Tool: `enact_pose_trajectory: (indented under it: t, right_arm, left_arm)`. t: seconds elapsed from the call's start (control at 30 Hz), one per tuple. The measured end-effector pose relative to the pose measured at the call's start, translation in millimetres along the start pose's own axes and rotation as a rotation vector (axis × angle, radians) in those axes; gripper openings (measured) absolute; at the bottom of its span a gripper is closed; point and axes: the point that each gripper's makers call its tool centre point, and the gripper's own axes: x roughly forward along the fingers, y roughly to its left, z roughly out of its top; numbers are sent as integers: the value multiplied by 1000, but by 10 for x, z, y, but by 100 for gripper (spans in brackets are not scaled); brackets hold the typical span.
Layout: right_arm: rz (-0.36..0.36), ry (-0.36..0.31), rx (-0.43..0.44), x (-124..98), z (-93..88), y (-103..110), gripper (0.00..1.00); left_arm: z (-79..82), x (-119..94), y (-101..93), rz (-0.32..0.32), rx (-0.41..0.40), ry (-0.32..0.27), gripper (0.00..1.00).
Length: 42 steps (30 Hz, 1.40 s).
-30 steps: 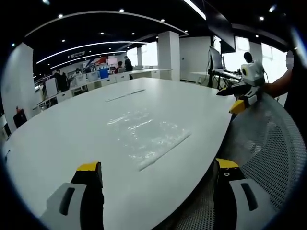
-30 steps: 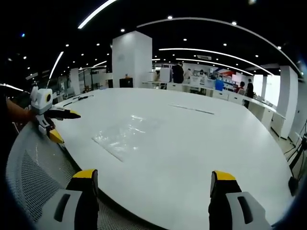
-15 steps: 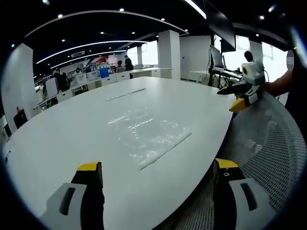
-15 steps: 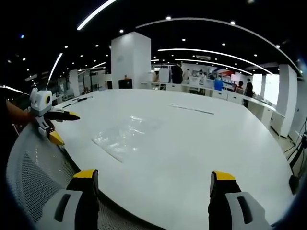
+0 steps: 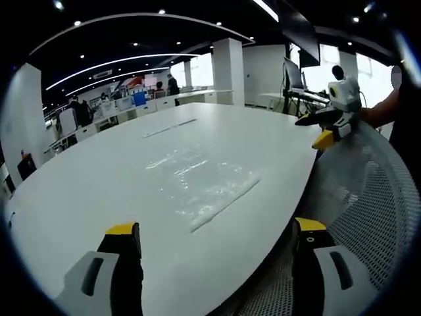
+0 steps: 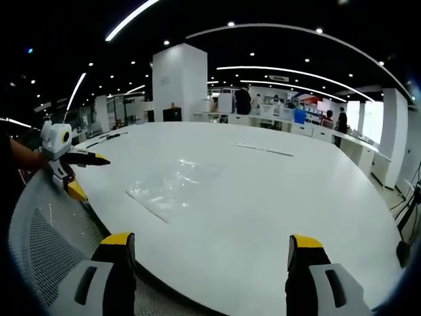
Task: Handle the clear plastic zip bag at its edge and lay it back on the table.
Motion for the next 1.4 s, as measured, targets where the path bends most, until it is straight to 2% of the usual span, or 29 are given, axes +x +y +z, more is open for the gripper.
enact_pose_trajectory:
  t: [0.4, 0.67, 0.83, 1.4]
  right_arm:
    - [8, 3, 4, 3, 2, 15, 96]
    - [10, 5, 3, 9, -20, -1, 95]
    - [8, 8, 2, 8, -23, 2, 95]
    - [-1, 10, -1, -4, 2, 18, 94]
  left_arm:
    - [34, -26, -29, -15, 150, 33, 91]
    - [141, -43, 107, -6, 207, 42, 88]
    - [202, -39, 211, -8, 278, 59, 82]
    - [215, 63, 287, -77, 375, 116, 72]
